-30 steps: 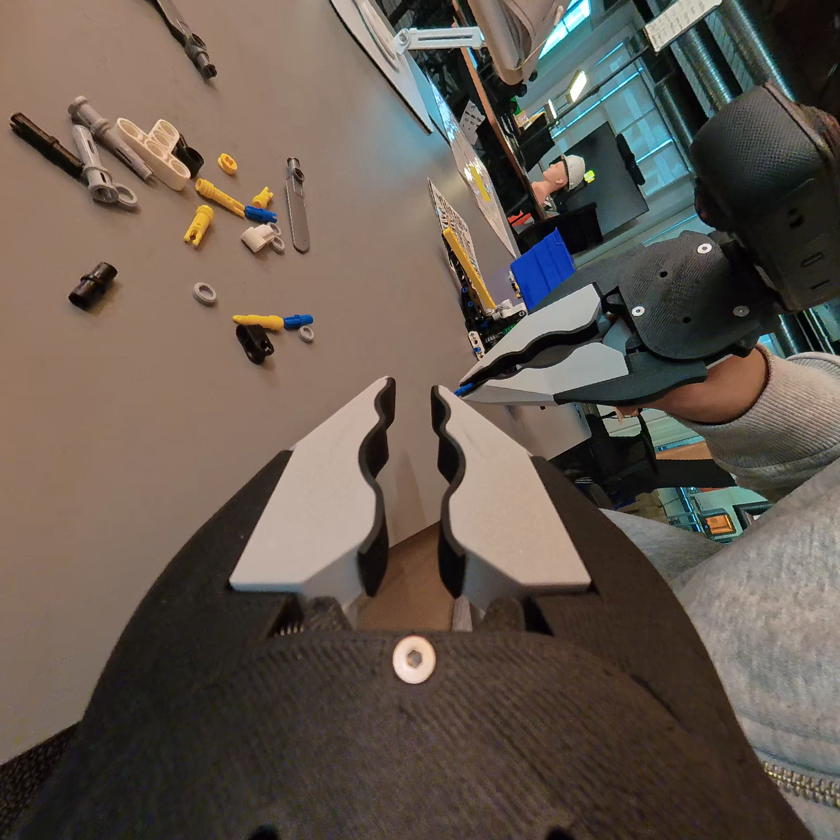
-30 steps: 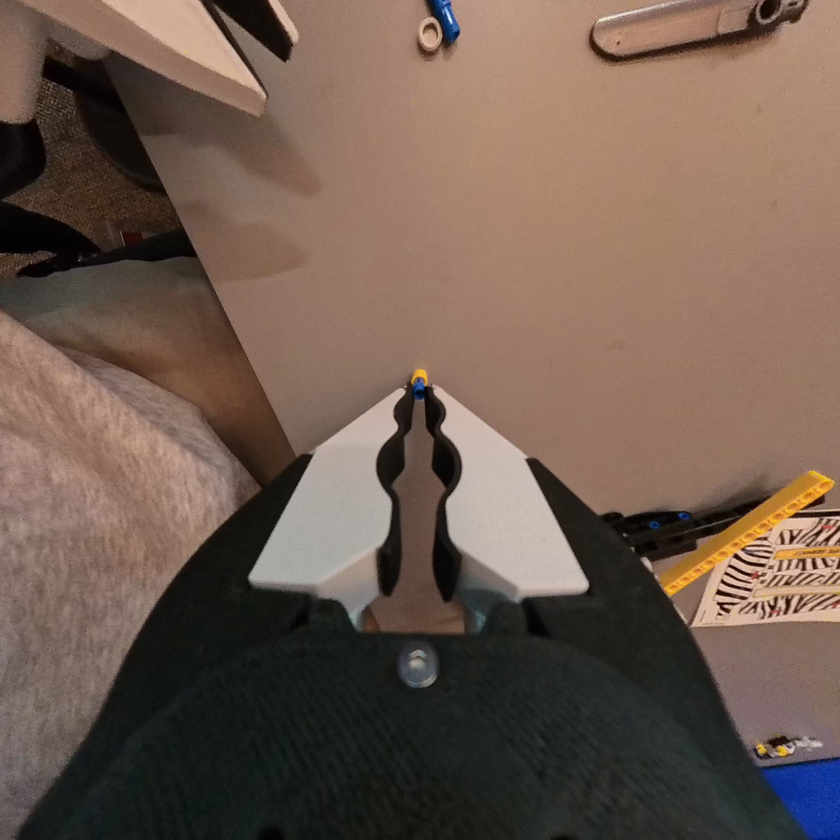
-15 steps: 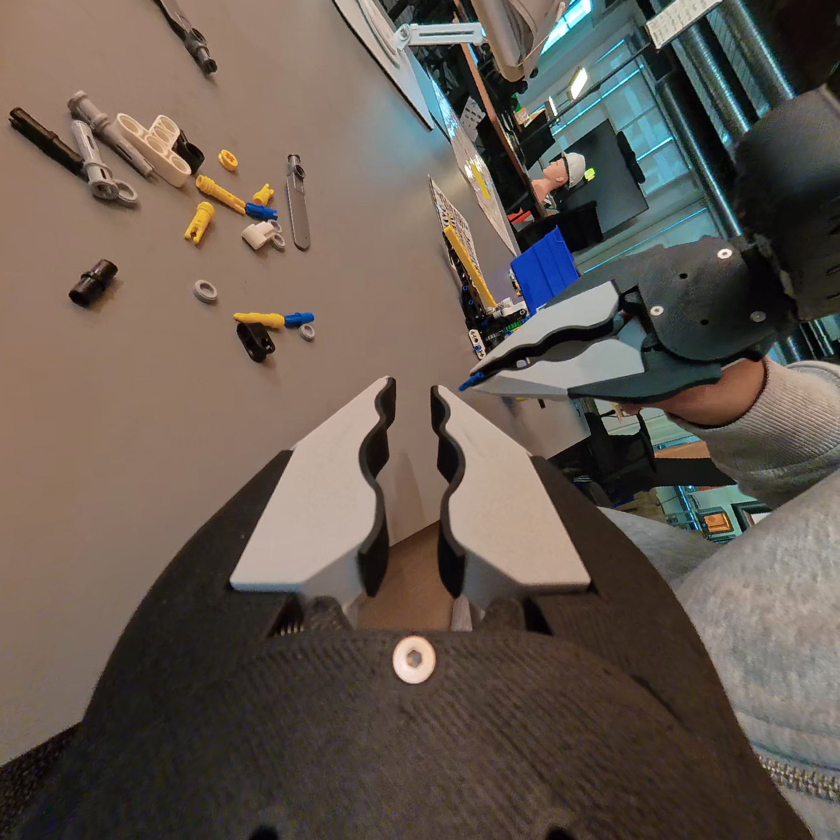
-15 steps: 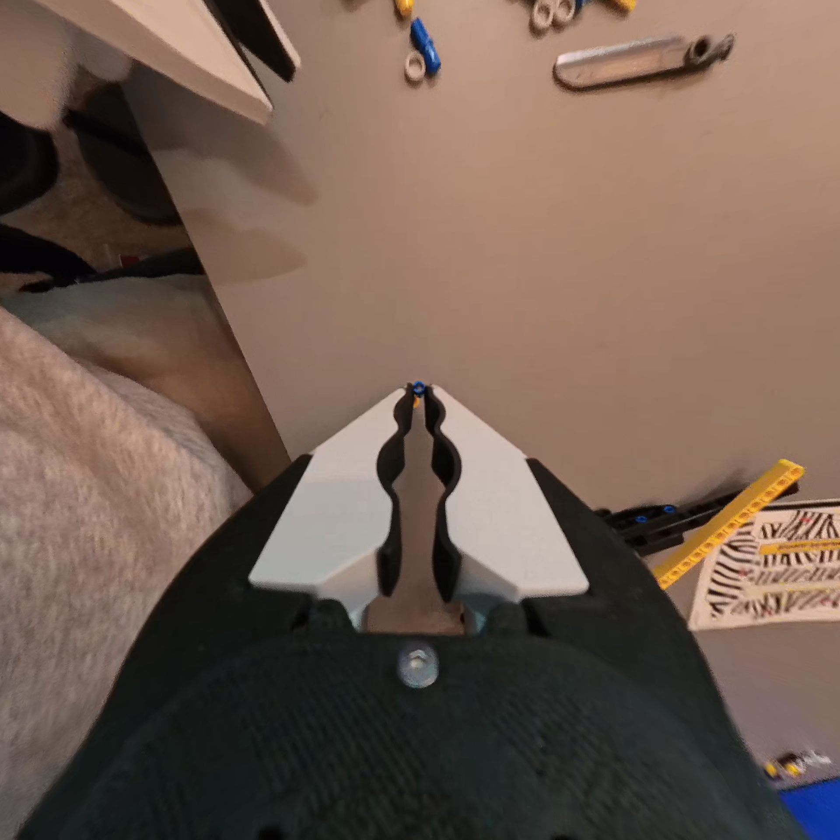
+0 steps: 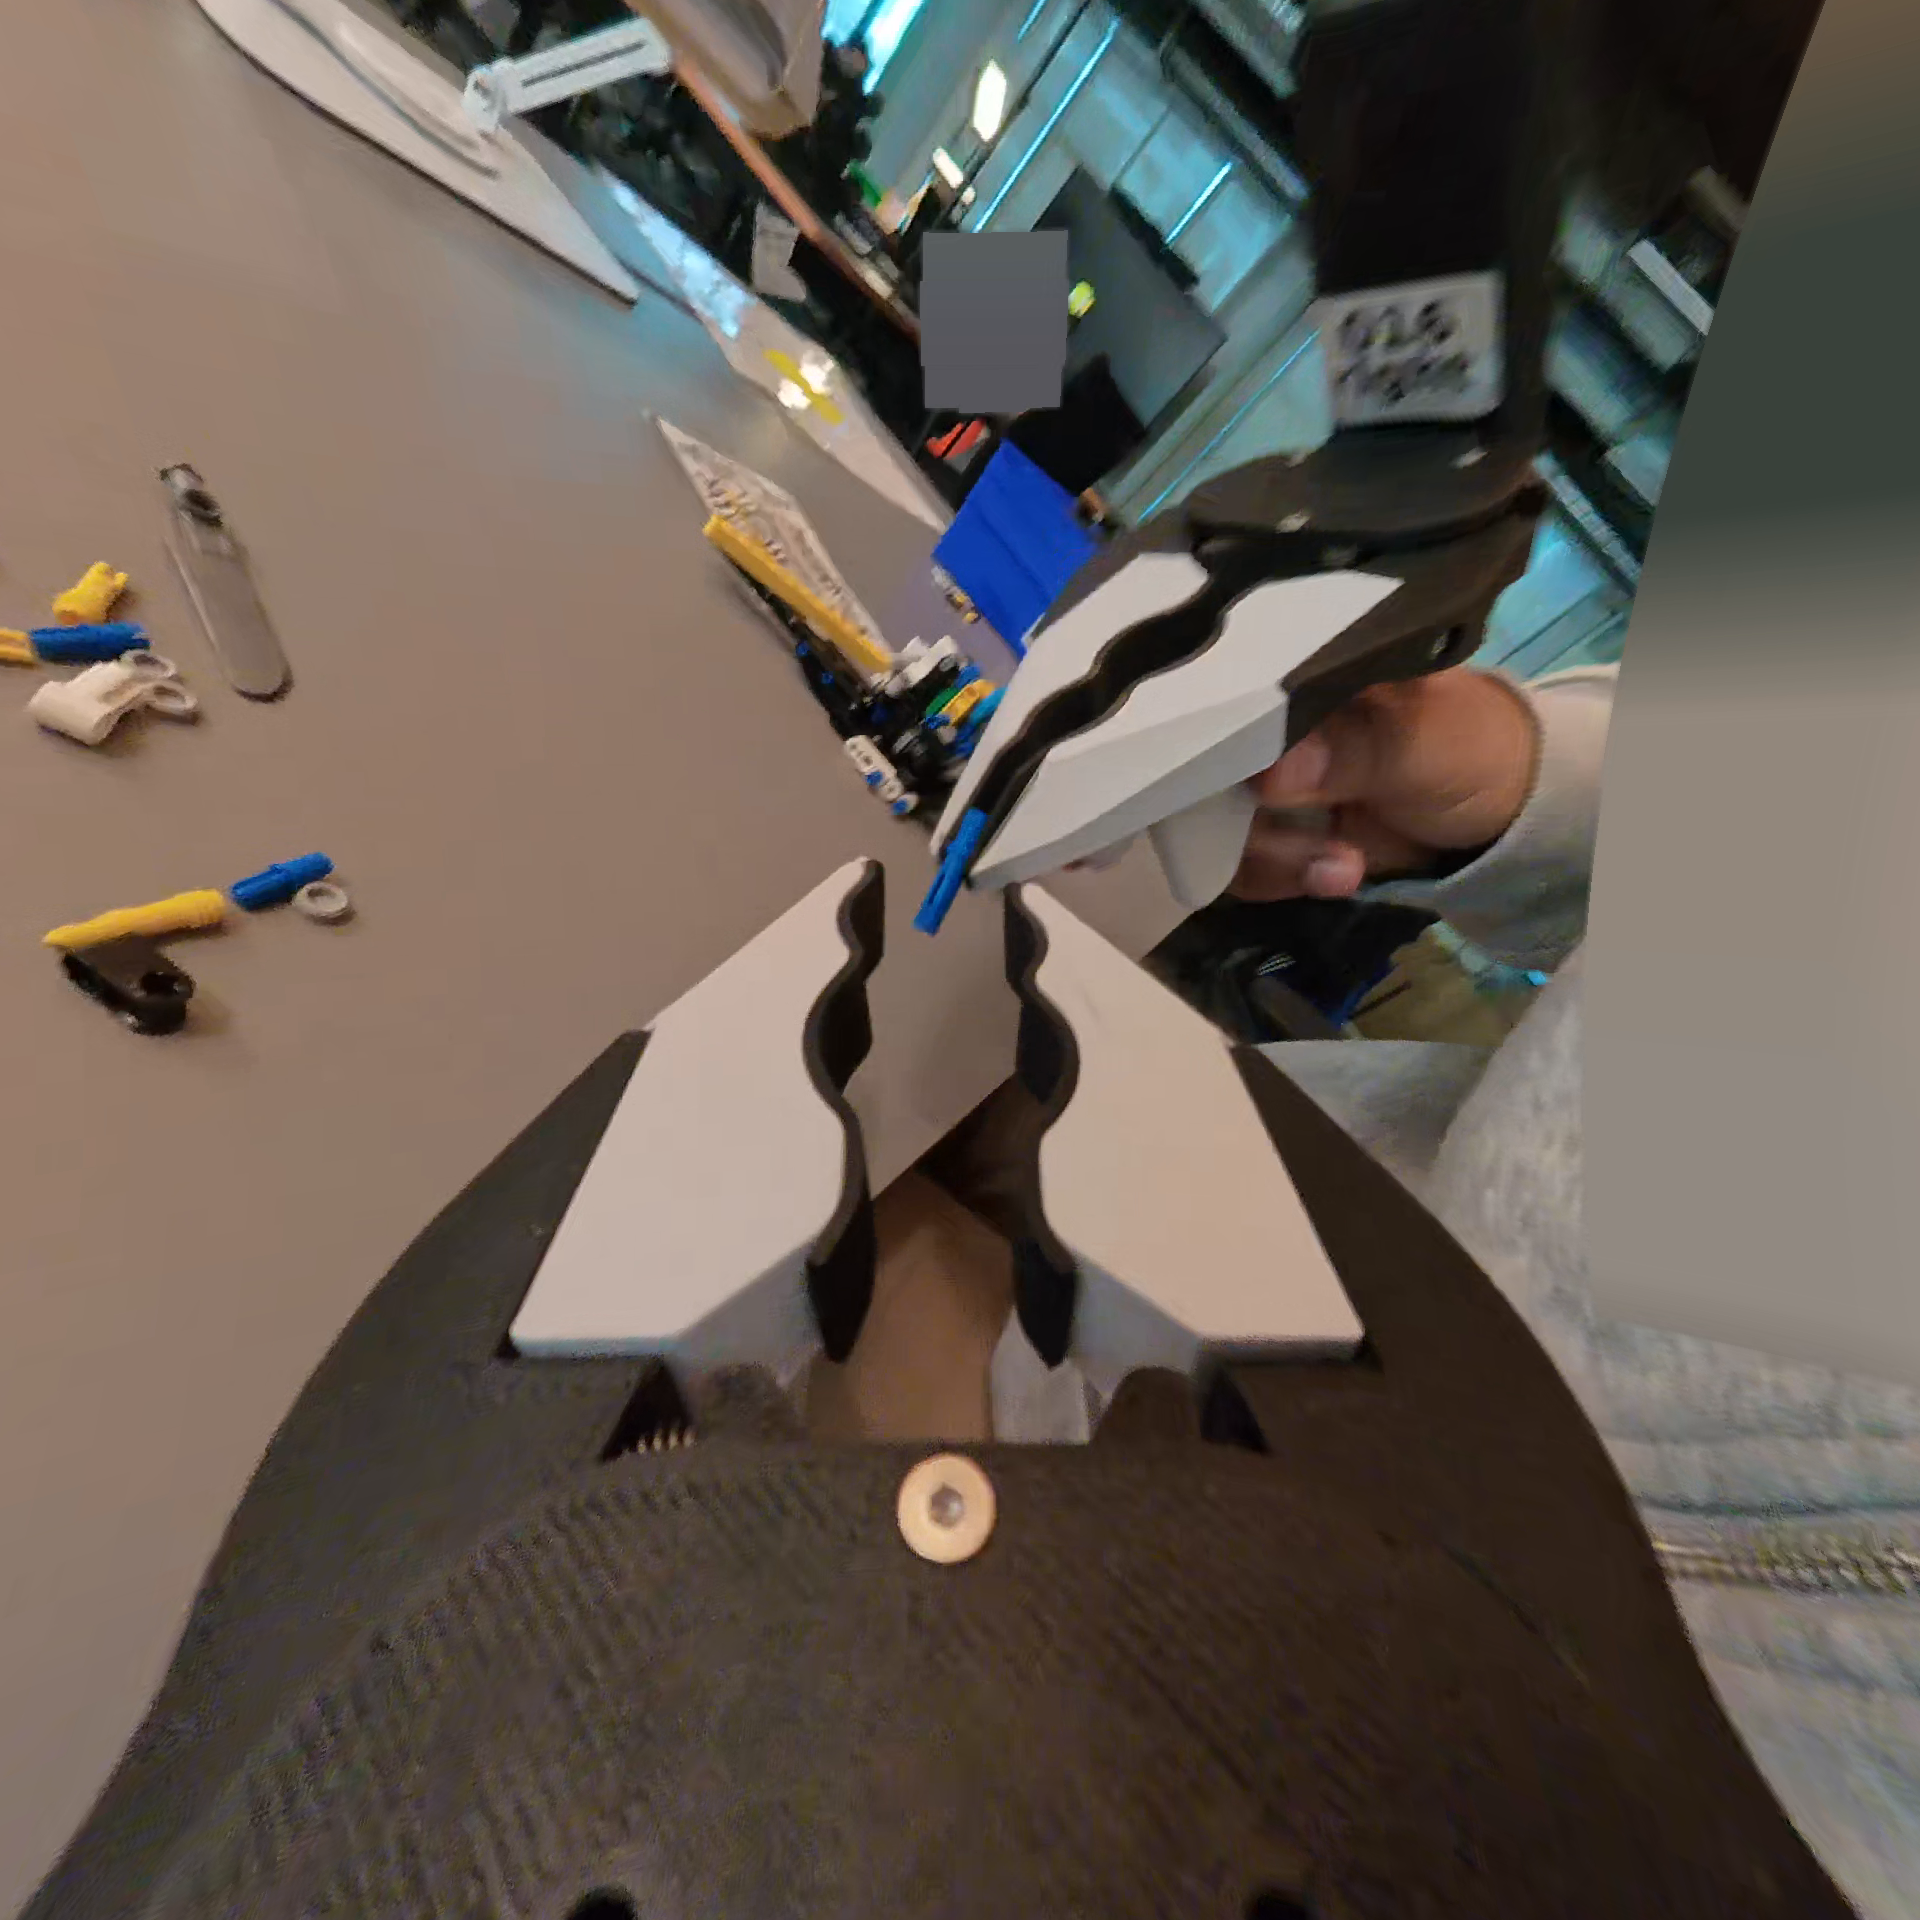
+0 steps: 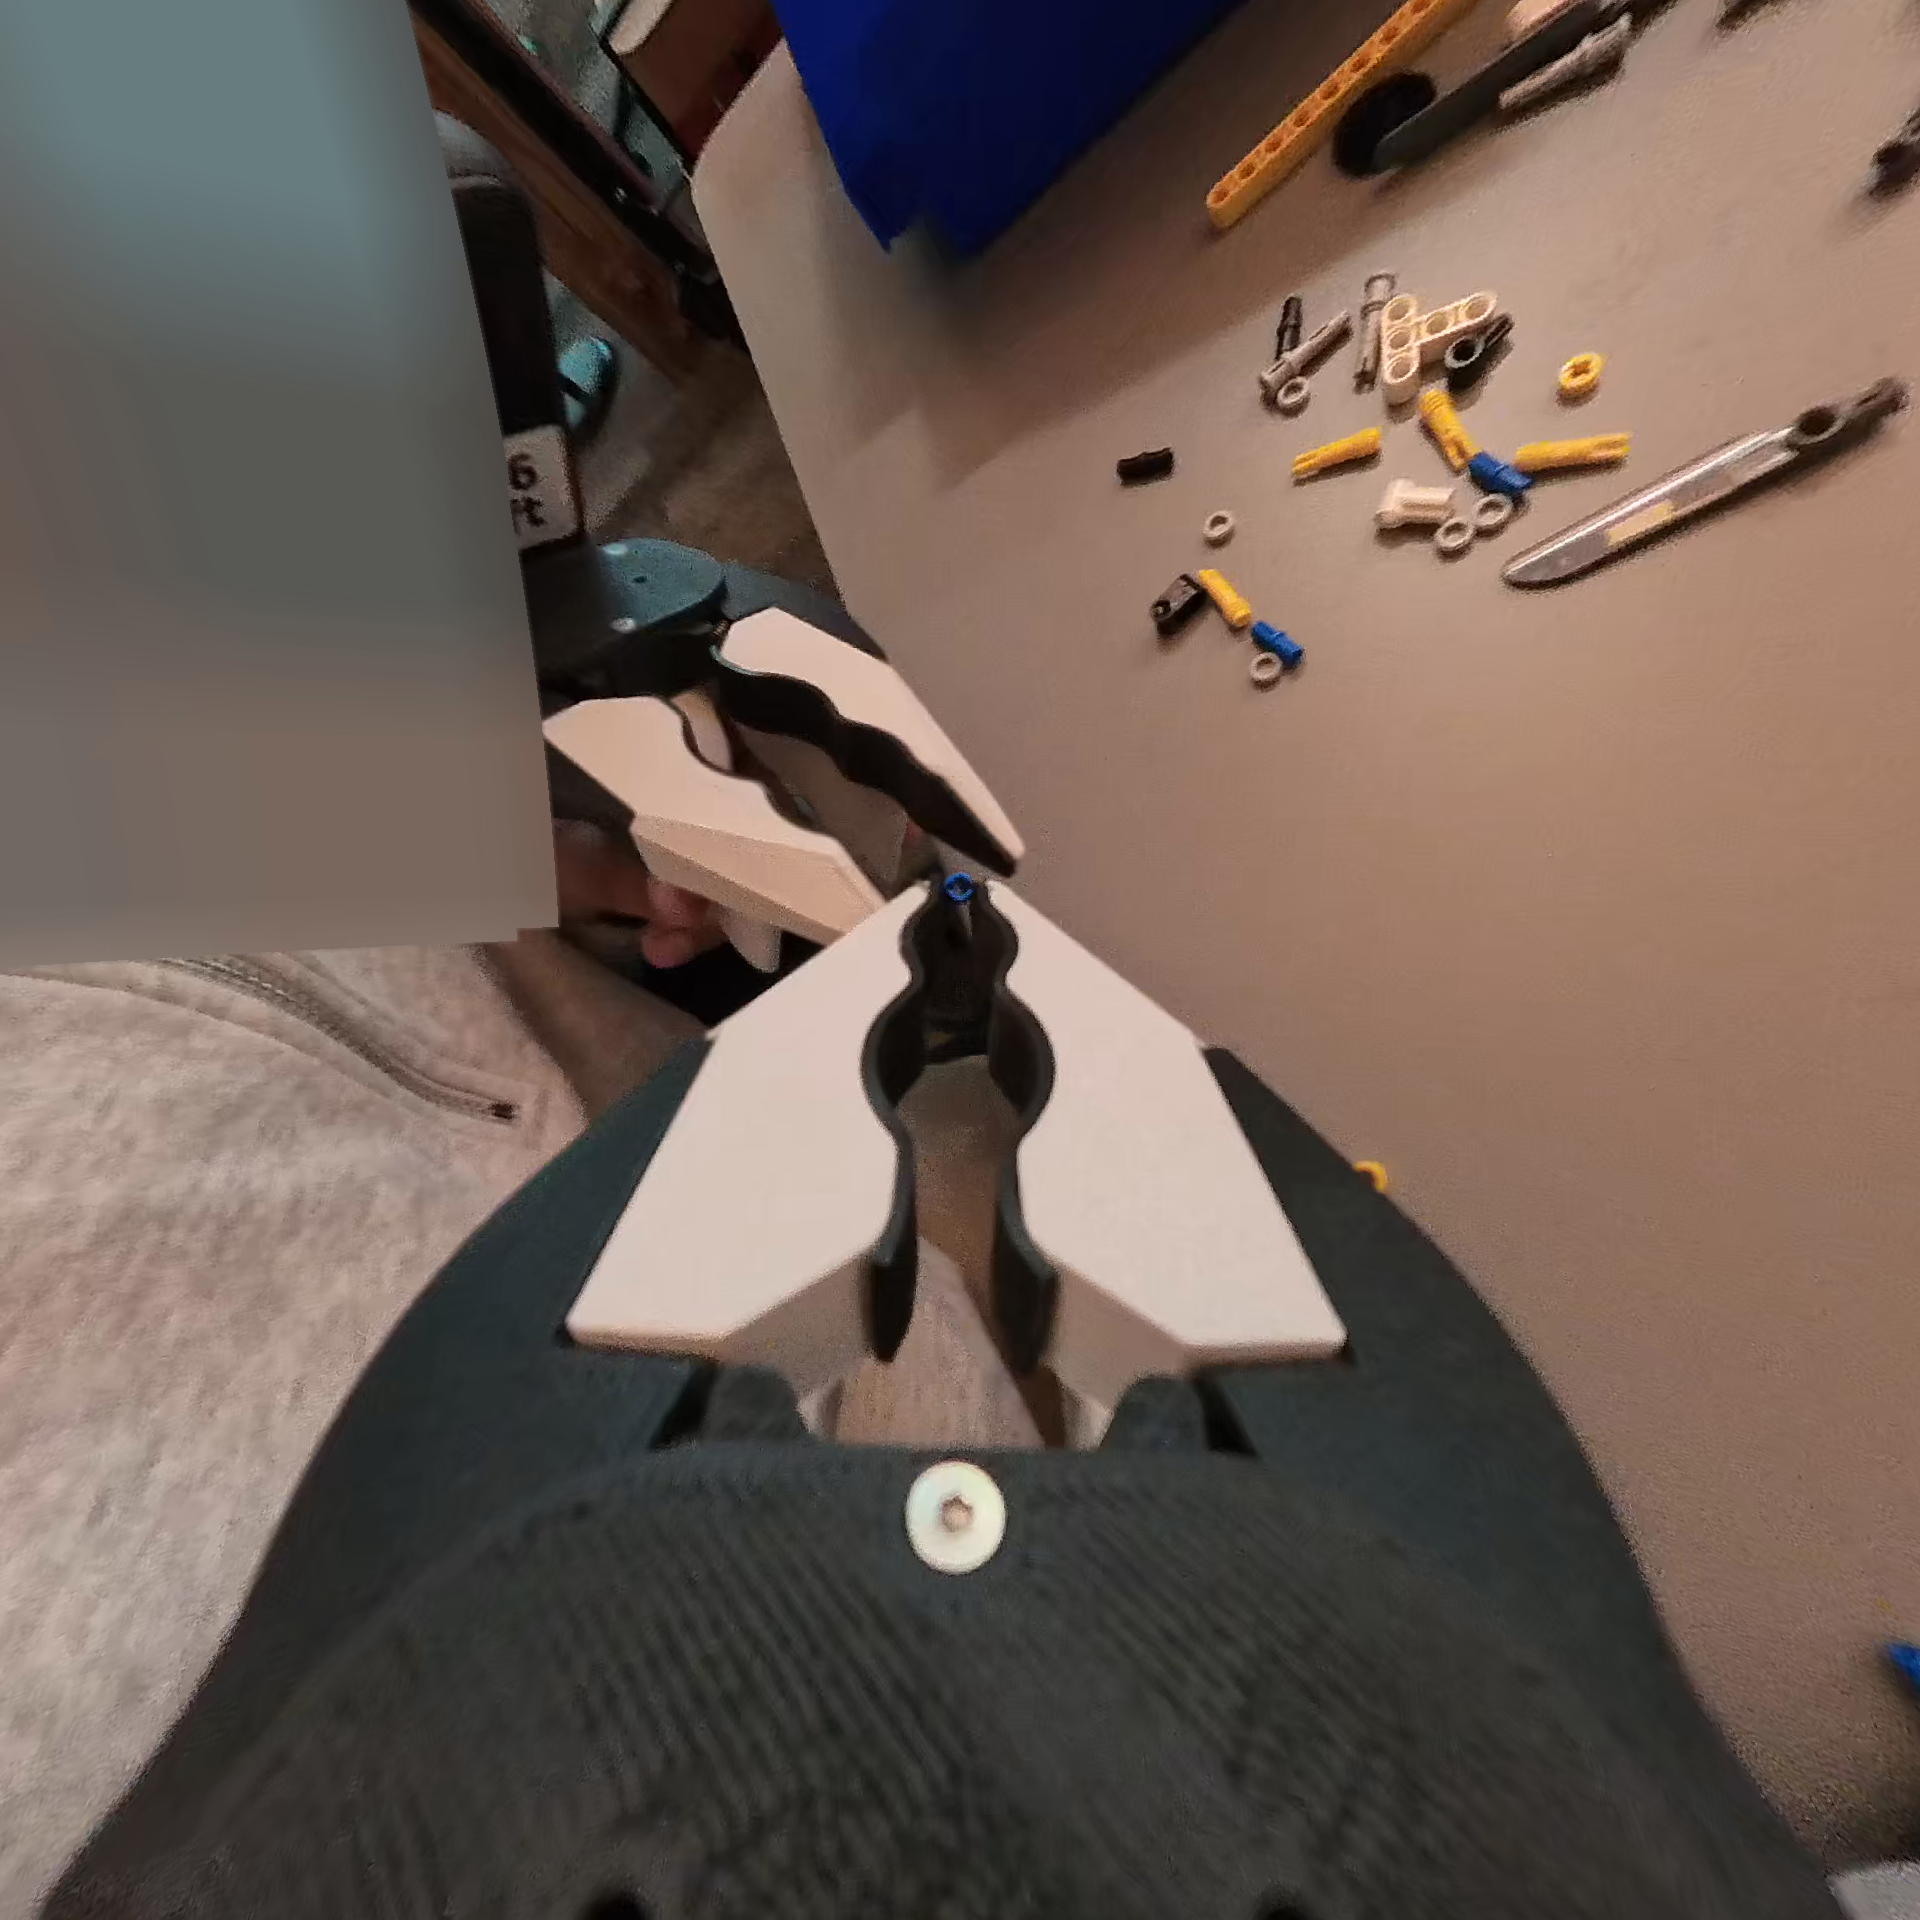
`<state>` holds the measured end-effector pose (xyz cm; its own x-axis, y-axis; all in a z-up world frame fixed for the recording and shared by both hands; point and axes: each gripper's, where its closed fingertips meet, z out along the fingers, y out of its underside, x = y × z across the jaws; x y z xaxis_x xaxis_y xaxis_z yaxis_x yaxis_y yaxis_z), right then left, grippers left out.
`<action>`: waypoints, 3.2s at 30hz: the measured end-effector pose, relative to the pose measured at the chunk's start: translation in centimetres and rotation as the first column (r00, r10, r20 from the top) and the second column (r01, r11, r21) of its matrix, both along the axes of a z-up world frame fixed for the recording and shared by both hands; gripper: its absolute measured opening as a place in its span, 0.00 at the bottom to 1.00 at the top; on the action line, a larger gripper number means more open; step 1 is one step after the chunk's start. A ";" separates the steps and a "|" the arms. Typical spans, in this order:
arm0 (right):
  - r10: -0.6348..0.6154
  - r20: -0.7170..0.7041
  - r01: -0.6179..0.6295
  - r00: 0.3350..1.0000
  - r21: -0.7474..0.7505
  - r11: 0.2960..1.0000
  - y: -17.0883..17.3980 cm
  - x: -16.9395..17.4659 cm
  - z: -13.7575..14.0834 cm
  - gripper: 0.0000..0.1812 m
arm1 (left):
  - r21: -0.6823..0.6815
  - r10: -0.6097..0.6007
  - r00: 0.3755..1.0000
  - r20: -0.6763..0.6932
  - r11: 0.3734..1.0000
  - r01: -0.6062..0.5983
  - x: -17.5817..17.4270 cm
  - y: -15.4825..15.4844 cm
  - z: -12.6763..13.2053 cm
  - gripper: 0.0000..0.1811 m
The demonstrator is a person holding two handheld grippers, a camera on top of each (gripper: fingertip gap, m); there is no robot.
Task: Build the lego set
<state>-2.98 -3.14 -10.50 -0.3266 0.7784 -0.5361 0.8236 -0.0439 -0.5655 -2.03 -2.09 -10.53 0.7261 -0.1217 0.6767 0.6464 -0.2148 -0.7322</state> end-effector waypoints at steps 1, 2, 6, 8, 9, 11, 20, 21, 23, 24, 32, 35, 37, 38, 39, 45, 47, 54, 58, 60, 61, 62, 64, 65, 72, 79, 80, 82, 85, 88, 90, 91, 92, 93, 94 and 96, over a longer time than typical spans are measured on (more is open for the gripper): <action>-0.016 0.004 0.016 1.000 -0.037 0.999 -0.1 0.1 0.2 0.02 | 0.020 -0.020 1.000 0.015 1.000 0.019 0.3 -0.1 0.3 0.09; -0.027 0.007 0.028 1.000 -0.075 0.997 -0.1 0.1 0.5 0.02 | 0.027 -0.032 0.999 0.024 0.999 0.031 0.4 -0.1 0.4 0.08; -0.044 -0.008 0.042 0.999 -0.194 0.980 -0.4 0.7 1.5 0.02 | 0.103 -0.077 0.990 0.120 0.993 0.064 0.8 -0.4 1.6 0.11; -0.032 -0.056 0.020 0.998 -0.207 0.978 -0.5 1.1 2.1 0.02 | 0.180 -0.161 0.955 0.248 0.976 0.118 1.4 -0.6 2.6 0.13; -0.025 -0.088 0.005 0.996 -0.218 0.976 -0.6 1.2 2.6 0.02 | 0.205 -0.201 0.931 0.305 0.968 0.142 1.7 -0.7 2.8 0.13; -0.016 -0.149 -0.019 0.989 -0.230 0.973 -0.5 1.5 3.5 0.02 | 0.247 -0.252 0.894 0.371 0.955 0.166 2.0 -0.8 3.2 0.13; 0.135 -0.322 -0.157 0.937 -0.043 0.987 -0.6 4.0 4.6 0.01 | 0.374 -0.424 0.797 0.430 0.887 0.270 4.5 -1.0 5.2 0.08; 0.149 -0.332 -0.166 0.932 -0.024 0.986 -0.6 4.3 4.6 0.02 | 0.374 -0.426 0.799 0.425 0.886 0.274 4.6 -0.9 5.2 0.06; 0.177 -0.354 -0.183 0.918 0.016 0.983 -0.6 4.7 4.6 0.01 | 0.370 -0.441 0.797 0.413 0.881 0.295 5.0 -1.0 5.2 0.05; 0.190 -0.364 -0.189 0.912 0.039 0.981 -0.6 4.9 4.6 0.02 | 0.366 -0.445 0.797 0.409 0.880 0.303 5.2 -1.0 5.2 0.05; 0.268 -0.416 -0.240 0.869 0.118 0.963 -0.4 6.1 4.6 0.02 | 0.385 -0.483 0.763 0.430 0.862 0.328 5.7 -1.0 5.2 0.02; 0.306 -0.415 -0.260 0.857 0.165 0.951 -0.3 6.3 4.2 0.02 | 0.363 -0.476 0.769 0.426 0.869 0.337 5.8 -0.9 4.9 0.01; 0.326 -0.415 -0.278 0.850 0.174 0.945 -0.3 6.4 4.2 0.02 | 0.356 -0.477 0.772 0.419 0.869 0.343 6.0 -0.8 4.8 0.01; 0.333 -0.421 -0.283 0.844 0.178 0.942 -0.3 6.4 4.3 0.02 | 0.363 -0.485 0.762 0.429 0.865 0.347 6.0 -0.9 4.8 0.01; 0.337 -0.432 -0.282 0.837 0.188 0.941 -0.4 6.3 4.3 0.02 | 0.367 -0.488 0.754 0.440 0.864 0.346 6.0 -0.9 4.8 0.01; 0.399 -0.469 -0.302 0.788 0.271 0.914 -0.8 5.9 4.1 0.02 | 0.391 -0.508 0.712 0.484 0.854 0.343 5.6 -1.1 4.8 0.01; 0.414 -0.474 -0.310 0.777 0.285 0.907 -0.8 5.8 4.2 0.02 | 0.397 -0.512 0.704 0.492 0.852 0.342 5.5 -1.2 4.8 0.02; 0.456 -0.501 -0.286 0.736 0.380 0.880 -1.1 5.3 4.3 0.02 | 0.411 -0.514 0.681 0.522 0.851 0.327 5.0 -1.3 4.8 0.02; 0.475 -0.509 -0.305 0.718 0.384 0.872 -1.4 5.4 4.5 0.02 | 0.435 -0.540 0.651 0.534 0.835 0.336 5.1 -1.6 5.0 0.02; 0.491 -0.516 -0.311 0.702 0.398 0.863 -1.5 5.4 4.6 0.02 | 0.444 -0.549 0.642 0.534 0.829 0.340 5.1 -1.7 5.1 0.01; 0.495 -0.519 -0.314 0.697 0.401 0.861 -1.6 5.4 4.7 0.02 | 0.449 -0.554 0.637 0.536 0.826 0.340 5.1 -1.8 5.2 0.01; 0.494 -0.522 -0.312 0.695 0.401 0.861 -1.7 5.4 4.8 0.02 | 0.457 -0.559 0.630 0.540 0.823 0.338 5.0 -1.8 5.3 0.01; 0.491 -0.516 -0.308 0.701 0.402 0.862 -1.7 5.2 4.8 0.01 | 0.463 -0.557 0.624 0.547 0.823 0.329 4.8 -1.9 5.3 0.01; 0.479 -0.504 -0.308 0.719 0.387 0.869 -1.6 5.0 4.7 0.01 | 0.463 -0.552 0.629 0.548 0.826 0.321 4.7 -1.9 5.3 0.01; 0.260 -0.224 -0.158 0.939 0.387 0.908 3.6 2.3 0.4 0.02 | 0.220 -0.266 0.835 0.482 0.959 0.178 2.1 -0.4 2.2 0.11; 0.199 0.156 -0.253 0.967 0.608 0.753 7.9 3.0 -6.4 0.02 | 0.051 -0.175 0.910 0.377 0.984 0.168 2.0 0.0 -0.1 0.09; 0.194 0.184 -0.266 0.964 0.608 0.748 8.1 3.1 -6.7 0.02 | 0.052 -0.175 0.908 0.381 0.984 0.168 1.9 0.0 -0.2 0.09; 0.175 0.211 -0.268 0.962 0.586 0.765 7.9 3.0 -6.7 0.02 | 0.064 -0.177 0.902 0.393 0.984 0.165 1.7 -0.2 -0.1 0.09; 0.155 0.266 -0.287 0.951 0.581 0.762 8.0 3.2 -6.6 0.02 | 0.069 -0.178 0.895 0.409 0.984 0.164 1.5 -0.3 -0.1 0.08; 0.137 0.312 -0.302 0.940 0.576 0.759 7.8 3.5 -6.7 0.02 | 0.064 -0.188 0.891 0.413 0.982 0.177 1.7 -0.3 -0.2 0.08; 0.127 0.326 -0.305 0.937 0.585 0.752 7.8 3.5 -6.7 0.02 | 0.061 -0.196 0.890 0.412 0.980 0.188 1.8 -0.3 -0.3 0.08; 0.125 0.328 -0.305 0.936 0.584 0.752 7.7 3.4 -6.7 0.02 | 0.060 -0.199 0.889 0.412 0.980 0.192 1.9 -0.3 -0.3 0.08; 0.125 0.327 -0.304 0.937 0.579 0.757 7.6 3.3 -6.7 0.02 | 0.060 -0.201 0.889 0.412 0.979 0.194 1.9 -0.3 -0.3 0.08; 0.124 0.332 -0.305 0.935 0.578 0.757 7.6 3.3 -6.8 0.02 | 0.063 -0.203 0.887 0.415 0.979 0.195 1.9 -0.3 -0.3 0.08; 0.122 0.338 -0.310 0.933 0.583 0.751 7.7 3.3 -6.9 0.02 | 0.065 -0.202 0.886 0.418 0.979 0.193 1.9 -0.4 -0.3 0.08; 0.120 0.355 -0.321 0.927 0.584 0.746 7.8 3.5 -7.2 0.02 | 0.070 -0.204 0.883 0.423 0.979 0.193 1.9 -0.4 -0.2 0.08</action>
<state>0.51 4.66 -17.74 -0.4481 0.8925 -0.0524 0.8875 0.4371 -0.1459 -0.18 -2.49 -10.70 0.3280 -0.2542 0.9098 0.8425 -0.3569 -0.4035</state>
